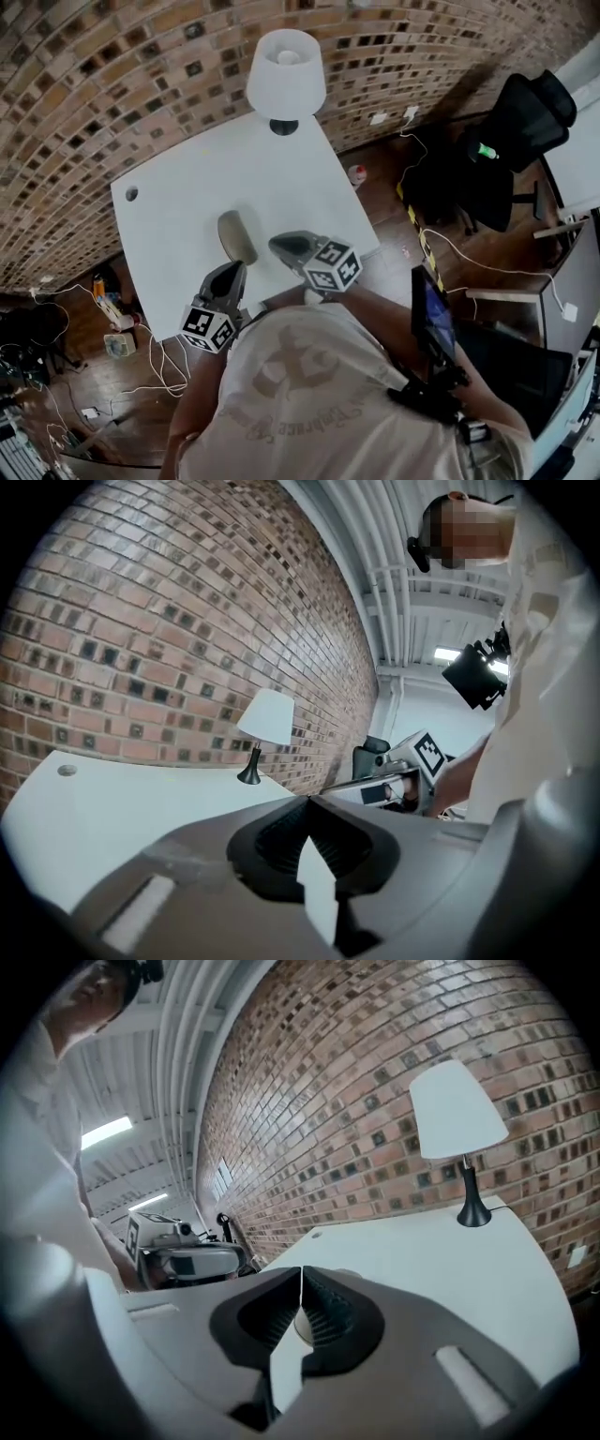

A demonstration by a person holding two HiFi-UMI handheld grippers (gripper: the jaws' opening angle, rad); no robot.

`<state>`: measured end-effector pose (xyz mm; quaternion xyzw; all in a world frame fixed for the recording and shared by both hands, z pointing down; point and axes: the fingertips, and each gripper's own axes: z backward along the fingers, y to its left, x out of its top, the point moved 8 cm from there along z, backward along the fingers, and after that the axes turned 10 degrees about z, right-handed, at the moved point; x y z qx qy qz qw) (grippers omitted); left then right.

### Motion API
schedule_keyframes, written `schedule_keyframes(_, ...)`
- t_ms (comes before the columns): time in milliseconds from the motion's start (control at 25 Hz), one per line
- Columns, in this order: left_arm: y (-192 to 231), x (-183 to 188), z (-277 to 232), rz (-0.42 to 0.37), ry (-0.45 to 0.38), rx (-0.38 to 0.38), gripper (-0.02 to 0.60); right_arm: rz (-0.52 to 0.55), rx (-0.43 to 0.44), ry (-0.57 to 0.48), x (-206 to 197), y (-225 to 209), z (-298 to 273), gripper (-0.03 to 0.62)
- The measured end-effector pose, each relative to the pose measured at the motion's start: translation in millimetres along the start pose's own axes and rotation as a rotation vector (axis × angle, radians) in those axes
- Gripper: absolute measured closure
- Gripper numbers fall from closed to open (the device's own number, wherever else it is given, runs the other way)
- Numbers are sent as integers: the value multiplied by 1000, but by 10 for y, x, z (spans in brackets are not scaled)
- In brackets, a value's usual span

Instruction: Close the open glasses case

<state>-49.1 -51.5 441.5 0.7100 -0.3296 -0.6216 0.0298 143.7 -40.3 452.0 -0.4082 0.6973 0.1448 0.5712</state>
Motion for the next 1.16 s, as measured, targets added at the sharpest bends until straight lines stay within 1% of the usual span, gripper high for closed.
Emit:
schedule_keyframes(120,-34,35,-80,1,-21,21,578,1,20,-49,25,-31,237,583)
schedule_keyframes(320,-120,48,-158,-7,-46,73,578,0,18,-86,27,-205,466,583)
schedule_keyframes(480,-242,-20,-203,-6,-46,99,579,-22,27,-94,-70,-259,560,585)
schedule_keyframes(720,-413,-152,-224,2,-62,162,578,6,98,-73,-159,-339,604,583)
schedule_keyframes(960,-522,-240,-232,6,-70,192,578,20,128,-83,-186,-389,696,583)
schedule_keyframes(1160,-570,-253,-248,9,-64,198,578,33,147,-103,-188,-357,736,585)
